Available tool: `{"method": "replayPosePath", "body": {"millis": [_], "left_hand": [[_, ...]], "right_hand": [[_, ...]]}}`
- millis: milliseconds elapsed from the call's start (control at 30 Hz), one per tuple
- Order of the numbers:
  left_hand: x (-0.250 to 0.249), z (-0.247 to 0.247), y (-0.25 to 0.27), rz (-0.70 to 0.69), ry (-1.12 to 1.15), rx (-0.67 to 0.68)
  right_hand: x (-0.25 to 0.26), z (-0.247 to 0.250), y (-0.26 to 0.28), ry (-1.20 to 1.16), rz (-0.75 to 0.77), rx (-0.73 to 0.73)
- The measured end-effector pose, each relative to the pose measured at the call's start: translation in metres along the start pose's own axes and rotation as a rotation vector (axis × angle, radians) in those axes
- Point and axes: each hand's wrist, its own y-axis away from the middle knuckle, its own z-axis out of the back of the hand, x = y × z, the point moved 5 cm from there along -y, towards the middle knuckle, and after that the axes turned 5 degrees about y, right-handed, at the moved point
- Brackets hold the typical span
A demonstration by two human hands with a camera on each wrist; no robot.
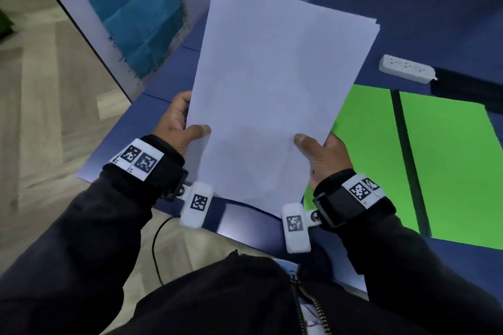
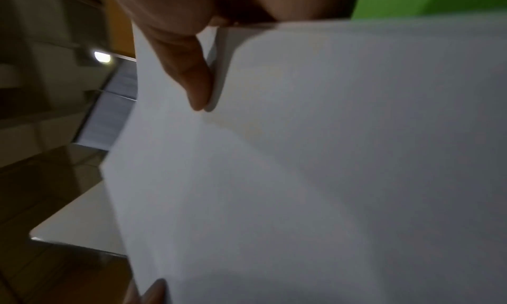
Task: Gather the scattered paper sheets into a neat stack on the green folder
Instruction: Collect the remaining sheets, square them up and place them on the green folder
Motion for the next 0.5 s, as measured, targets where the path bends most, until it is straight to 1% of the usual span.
{"method": "replayPosePath", "body": {"millis": [67,133,200,367,500], "left_hand": [[0.003,-0.022,-0.004,0.003,0.025,-0.021],[0.005,-0.048,-0.008,0.034,0.102,-0.019],[0.005,-0.078,-0.008,0.067,0.175,0.027],[-0.005,-0.151,0.0,0.079,0.294,0.199],[0.001,-0.192,0.013,0.112,0.346,0.243]], "right_hand": [[0.02,0.022,0.005,0.078,0.109,-0.061],[0.037,0.045,0.012,0.111,0.161,-0.11],[0.052,0.07,0.021,0.134,0.208,-0.158],[0.082,0.129,0.047,0.156,0.349,-0.283],[0.087,0.169,0.064,0.14,0.384,-0.373]]}}
